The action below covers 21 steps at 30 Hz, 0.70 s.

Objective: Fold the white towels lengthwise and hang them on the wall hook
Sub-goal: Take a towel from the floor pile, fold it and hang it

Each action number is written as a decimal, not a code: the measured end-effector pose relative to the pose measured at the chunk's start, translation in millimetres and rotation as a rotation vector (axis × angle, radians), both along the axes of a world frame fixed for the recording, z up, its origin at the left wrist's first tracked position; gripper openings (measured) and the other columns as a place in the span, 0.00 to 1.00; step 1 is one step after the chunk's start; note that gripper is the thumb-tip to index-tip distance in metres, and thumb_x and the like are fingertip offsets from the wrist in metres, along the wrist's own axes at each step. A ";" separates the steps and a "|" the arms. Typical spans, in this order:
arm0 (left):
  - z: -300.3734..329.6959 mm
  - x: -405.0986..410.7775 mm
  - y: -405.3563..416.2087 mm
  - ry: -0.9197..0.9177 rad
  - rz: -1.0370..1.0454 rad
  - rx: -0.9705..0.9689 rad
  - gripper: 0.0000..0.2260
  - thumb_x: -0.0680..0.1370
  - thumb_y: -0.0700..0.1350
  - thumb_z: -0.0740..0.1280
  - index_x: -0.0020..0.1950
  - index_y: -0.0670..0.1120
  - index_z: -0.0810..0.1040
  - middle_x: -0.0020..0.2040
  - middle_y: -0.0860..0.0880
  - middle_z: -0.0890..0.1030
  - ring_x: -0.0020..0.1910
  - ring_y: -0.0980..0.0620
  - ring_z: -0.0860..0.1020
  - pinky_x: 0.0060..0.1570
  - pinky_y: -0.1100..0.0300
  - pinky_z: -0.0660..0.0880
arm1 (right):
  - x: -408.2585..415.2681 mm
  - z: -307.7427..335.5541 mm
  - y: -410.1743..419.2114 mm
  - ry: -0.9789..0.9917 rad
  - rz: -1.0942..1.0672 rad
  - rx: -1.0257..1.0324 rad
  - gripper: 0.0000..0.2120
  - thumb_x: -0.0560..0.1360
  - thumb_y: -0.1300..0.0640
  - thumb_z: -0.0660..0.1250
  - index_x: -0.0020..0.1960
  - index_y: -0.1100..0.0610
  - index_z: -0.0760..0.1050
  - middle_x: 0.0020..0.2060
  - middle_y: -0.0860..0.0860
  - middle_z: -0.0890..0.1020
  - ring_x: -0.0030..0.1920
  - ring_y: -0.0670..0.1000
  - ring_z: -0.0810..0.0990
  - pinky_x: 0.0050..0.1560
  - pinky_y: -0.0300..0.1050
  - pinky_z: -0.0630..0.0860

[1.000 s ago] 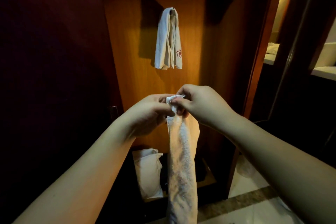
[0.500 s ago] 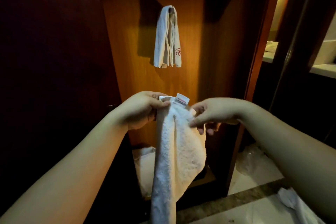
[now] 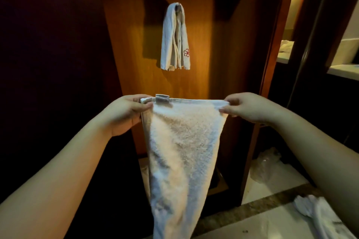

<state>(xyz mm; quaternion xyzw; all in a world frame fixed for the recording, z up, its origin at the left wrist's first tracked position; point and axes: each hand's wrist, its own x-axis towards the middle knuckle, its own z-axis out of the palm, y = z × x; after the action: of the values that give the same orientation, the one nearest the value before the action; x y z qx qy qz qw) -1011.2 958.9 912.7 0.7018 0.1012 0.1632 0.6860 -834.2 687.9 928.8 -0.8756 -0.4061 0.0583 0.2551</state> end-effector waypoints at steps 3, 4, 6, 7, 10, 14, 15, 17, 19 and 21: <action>-4.6 0.6 -2.0 -0.075 0.011 0.017 0.16 0.69 0.37 0.69 0.56 0.37 0.80 0.47 0.42 0.84 0.47 0.48 0.83 0.48 0.58 0.80 | -5.6 -11.2 -0.8 -0.040 -0.019 0.215 0.05 0.78 0.48 0.68 0.47 0.48 0.78 0.42 0.44 0.80 0.44 0.45 0.78 0.39 0.38 0.69; -6.2 0.7 -4.2 -0.093 0.022 0.028 0.13 0.70 0.36 0.70 0.55 0.38 0.81 0.47 0.43 0.84 0.47 0.48 0.83 0.49 0.57 0.80 | -6.3 -15.7 -1.6 -0.031 -0.033 0.296 0.03 0.78 0.49 0.69 0.48 0.48 0.77 0.42 0.43 0.80 0.44 0.43 0.77 0.39 0.36 0.69; -9.4 0.5 -8.8 -0.111 0.047 0.047 0.09 0.75 0.36 0.68 0.54 0.41 0.82 0.48 0.44 0.84 0.48 0.48 0.82 0.51 0.55 0.78 | -7.6 -23.5 -2.4 -0.018 -0.074 0.483 0.05 0.77 0.52 0.70 0.51 0.47 0.76 0.45 0.41 0.80 0.45 0.39 0.77 0.40 0.29 0.69; -11.0 1.0 -9.9 -0.114 0.058 0.056 0.09 0.75 0.37 0.68 0.54 0.42 0.83 0.48 0.43 0.84 0.48 0.48 0.82 0.51 0.54 0.78 | -8.0 -27.1 -1.9 0.000 -0.091 0.585 0.08 0.77 0.53 0.71 0.54 0.46 0.75 0.47 0.40 0.79 0.47 0.38 0.77 0.43 0.27 0.69; -13.8 2.9 -16.4 -0.126 0.082 0.075 0.10 0.75 0.39 0.68 0.55 0.43 0.84 0.51 0.41 0.84 0.50 0.46 0.81 0.51 0.53 0.78 | -6.9 -39.0 5.2 0.055 -0.155 0.788 0.12 0.77 0.54 0.71 0.59 0.45 0.75 0.52 0.44 0.80 0.52 0.43 0.79 0.49 0.30 0.72; -15.9 7.7 -30.5 -0.159 0.095 0.082 0.11 0.79 0.37 0.65 0.59 0.40 0.82 0.54 0.39 0.83 0.53 0.43 0.81 0.52 0.53 0.79 | -4.7 -49.1 13.4 -0.052 -0.292 0.845 0.02 0.81 0.52 0.64 0.53 0.47 0.74 0.52 0.47 0.80 0.50 0.43 0.76 0.43 0.23 0.66; -15.7 8.5 -34.8 -0.169 0.098 0.081 0.10 0.80 0.36 0.64 0.58 0.40 0.82 0.54 0.39 0.83 0.53 0.44 0.81 0.51 0.55 0.79 | -4.9 -51.2 14.9 -0.061 -0.299 0.878 0.02 0.82 0.53 0.63 0.54 0.47 0.74 0.50 0.46 0.79 0.48 0.40 0.76 0.42 0.22 0.65; -16.2 10.5 -42.1 -0.190 0.108 0.083 0.10 0.81 0.36 0.62 0.56 0.42 0.82 0.53 0.42 0.84 0.52 0.45 0.82 0.48 0.57 0.79 | -5.6 -54.8 16.7 -0.078 -0.310 0.942 0.03 0.83 0.54 0.60 0.53 0.47 0.72 0.45 0.42 0.78 0.45 0.34 0.76 0.40 0.21 0.65; -17.1 13.0 -48.9 -0.217 0.124 0.101 0.10 0.82 0.37 0.62 0.56 0.43 0.82 0.50 0.44 0.85 0.49 0.48 0.82 0.44 0.59 0.79 | -5.3 -58.6 18.2 -0.118 -0.321 0.985 0.04 0.84 0.56 0.60 0.53 0.48 0.71 0.42 0.39 0.76 0.43 0.28 0.74 0.40 0.22 0.65; -16.8 14.4 -55.0 -0.250 0.161 0.110 0.09 0.83 0.38 0.61 0.56 0.41 0.81 0.47 0.46 0.85 0.45 0.50 0.82 0.42 0.60 0.79 | -3.8 -61.8 18.2 -0.166 -0.320 1.012 0.05 0.84 0.57 0.60 0.54 0.48 0.72 0.42 0.38 0.76 0.43 0.26 0.73 0.41 0.22 0.65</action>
<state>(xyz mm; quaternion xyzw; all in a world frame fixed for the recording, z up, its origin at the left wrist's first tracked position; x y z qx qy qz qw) -996.8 903.9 895.9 0.7021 0.0616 0.3092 0.6385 -838.0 706.0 867.0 -0.6956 -0.2636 -0.2538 0.6182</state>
